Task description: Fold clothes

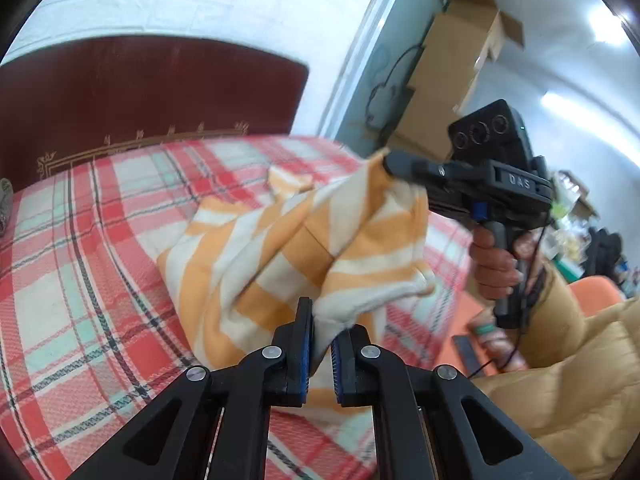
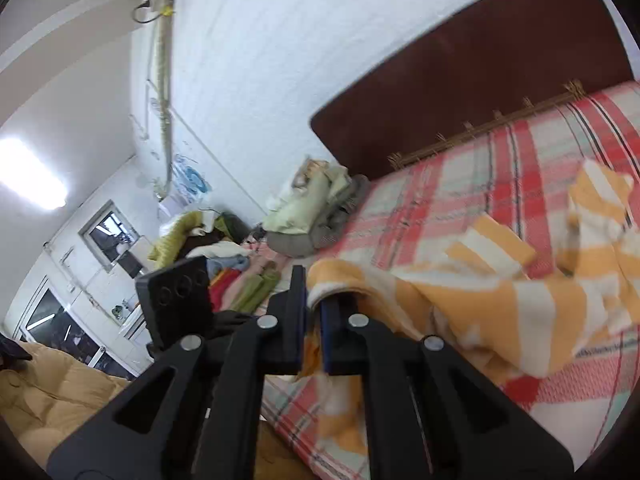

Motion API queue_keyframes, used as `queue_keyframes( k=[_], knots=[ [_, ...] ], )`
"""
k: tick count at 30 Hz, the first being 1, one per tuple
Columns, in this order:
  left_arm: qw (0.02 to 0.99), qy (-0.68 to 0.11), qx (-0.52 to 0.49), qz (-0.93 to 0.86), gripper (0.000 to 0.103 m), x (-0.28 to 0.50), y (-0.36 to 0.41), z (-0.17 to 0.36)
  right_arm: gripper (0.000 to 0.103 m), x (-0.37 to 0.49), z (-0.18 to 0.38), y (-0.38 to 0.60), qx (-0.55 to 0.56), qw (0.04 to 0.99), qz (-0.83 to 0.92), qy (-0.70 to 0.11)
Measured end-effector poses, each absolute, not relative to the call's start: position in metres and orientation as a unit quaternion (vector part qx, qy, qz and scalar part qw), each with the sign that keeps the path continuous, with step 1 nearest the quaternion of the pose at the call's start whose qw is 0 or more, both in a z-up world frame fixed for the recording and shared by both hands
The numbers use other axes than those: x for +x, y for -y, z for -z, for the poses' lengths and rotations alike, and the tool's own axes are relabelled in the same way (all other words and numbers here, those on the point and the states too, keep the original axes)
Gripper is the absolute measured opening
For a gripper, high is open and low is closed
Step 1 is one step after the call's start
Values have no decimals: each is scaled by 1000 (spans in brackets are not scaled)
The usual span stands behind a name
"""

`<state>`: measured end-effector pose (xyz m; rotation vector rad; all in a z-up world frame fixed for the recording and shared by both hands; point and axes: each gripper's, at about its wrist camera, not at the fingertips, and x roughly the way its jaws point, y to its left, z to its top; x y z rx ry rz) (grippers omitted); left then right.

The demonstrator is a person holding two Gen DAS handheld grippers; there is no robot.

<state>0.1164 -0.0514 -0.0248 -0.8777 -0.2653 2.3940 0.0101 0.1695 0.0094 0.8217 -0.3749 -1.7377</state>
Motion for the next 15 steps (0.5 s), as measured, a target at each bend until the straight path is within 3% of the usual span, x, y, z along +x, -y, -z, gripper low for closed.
queue_keyframes(
  k=[3, 4, 5, 6, 7, 10, 12, 13, 14, 15],
  knots=[
    [292, 111, -290, -905, 15, 134, 64, 5, 8, 11, -38, -140, 329, 589, 724, 145],
    [280, 109, -281, -912, 30, 139, 67, 1, 8, 11, -48, -130, 322, 599, 720, 140],
    [265, 106, -272, -919, 55, 144, 71, -3, 8, 12, -57, -120, 315, 609, 715, 135],
    [248, 101, -267, -926, 71, 146, 73, -4, 8, 12, -67, -110, 308, 619, 711, 130],
    [236, 97, -265, -930, 73, 146, 76, -3, 8, 12, -76, -100, 301, 629, 706, 125],
    [205, 84, -282, -934, 73, 138, 79, 11, 8, 7, -78, -68, 314, 637, 696, 105],
    [184, 87, -306, -930, 67, 125, 81, 29, 8, 1, -69, -47, 335, 634, 691, 90],
    [175, 92, -321, -926, 59, 117, 84, 39, 8, -2, -65, -36, 346, 632, 688, 82],
    [163, 99, -338, -922, 33, 109, 88, 50, 9, -6, -58, -28, 360, 628, 686, 70],
    [152, 108, -356, -916, 13, 101, 92, 62, 9, -10, -50, -20, 375, 623, 684, 57]
  ],
)
